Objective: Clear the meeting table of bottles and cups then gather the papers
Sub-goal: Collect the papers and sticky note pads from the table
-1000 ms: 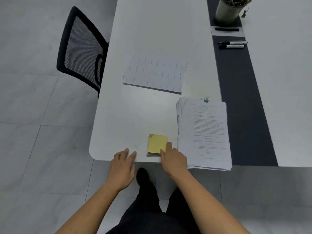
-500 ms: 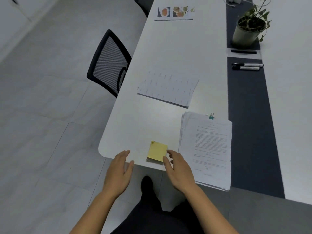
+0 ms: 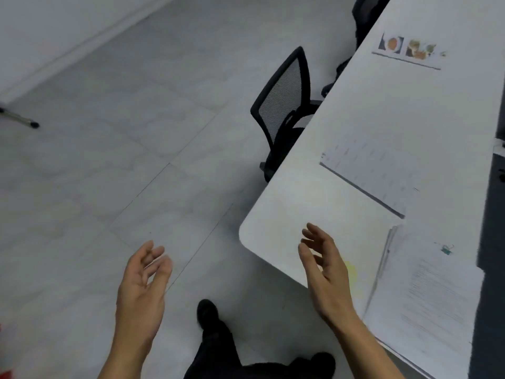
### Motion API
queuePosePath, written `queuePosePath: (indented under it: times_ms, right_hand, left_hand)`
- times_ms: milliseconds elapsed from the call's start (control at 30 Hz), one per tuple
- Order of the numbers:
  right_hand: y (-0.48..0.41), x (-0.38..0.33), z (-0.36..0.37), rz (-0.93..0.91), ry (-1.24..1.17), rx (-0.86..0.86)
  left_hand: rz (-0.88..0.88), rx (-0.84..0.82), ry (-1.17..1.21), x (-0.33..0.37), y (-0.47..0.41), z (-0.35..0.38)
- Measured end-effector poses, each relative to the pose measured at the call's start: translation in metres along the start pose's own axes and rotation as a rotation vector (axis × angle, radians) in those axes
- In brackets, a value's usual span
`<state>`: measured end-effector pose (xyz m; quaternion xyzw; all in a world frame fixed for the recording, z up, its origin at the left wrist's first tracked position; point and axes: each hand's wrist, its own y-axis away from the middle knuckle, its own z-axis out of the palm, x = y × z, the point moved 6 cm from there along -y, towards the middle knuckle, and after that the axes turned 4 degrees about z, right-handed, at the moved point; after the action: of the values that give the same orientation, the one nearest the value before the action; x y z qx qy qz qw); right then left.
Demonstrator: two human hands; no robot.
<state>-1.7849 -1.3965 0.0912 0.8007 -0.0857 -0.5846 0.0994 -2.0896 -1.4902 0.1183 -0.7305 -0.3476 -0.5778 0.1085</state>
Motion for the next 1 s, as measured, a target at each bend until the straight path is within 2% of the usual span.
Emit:
queuePosePath:
  times_ms: [100, 233, 400, 600, 767, 1000]
  right_hand:
    - [-0.027, -0.036, 0.060, -0.047, 0.082, 0.001]
    - [-0.063, -0.080, 0.142, -0.072, 0.182, -0.086]
    - [-0.097, -0.130, 0.185, -0.078, 0.161, -0.025]
    - [-0.192, -0.162, 0.219, -0.051, 0.066, 0.131]
    - [-0.312, -0.169, 0.263, 0.032, 0.009, 0.177]
    - [-0.467, -0.264, 0.279, 0.008, 0.013, 0.195]
  left_hand:
    - [0.012, -0.010, 0.056, 0.001, -0.059, -0.043]
    - [0.030, 0.009, 0.052, 0.013, -0.142, -0.101]
    - [0.086, -0.053, 0.024, 0.057, -0.236, -0.123]
    - [0.183, -0.211, -0.046, 0.113, -0.376, -0.069]
    - [0.210, -0.316, -0.111, 0.147, -0.499, -0.003]
    - [0.284, -0.397, -0.098, 0.251, -0.640, 0.061]
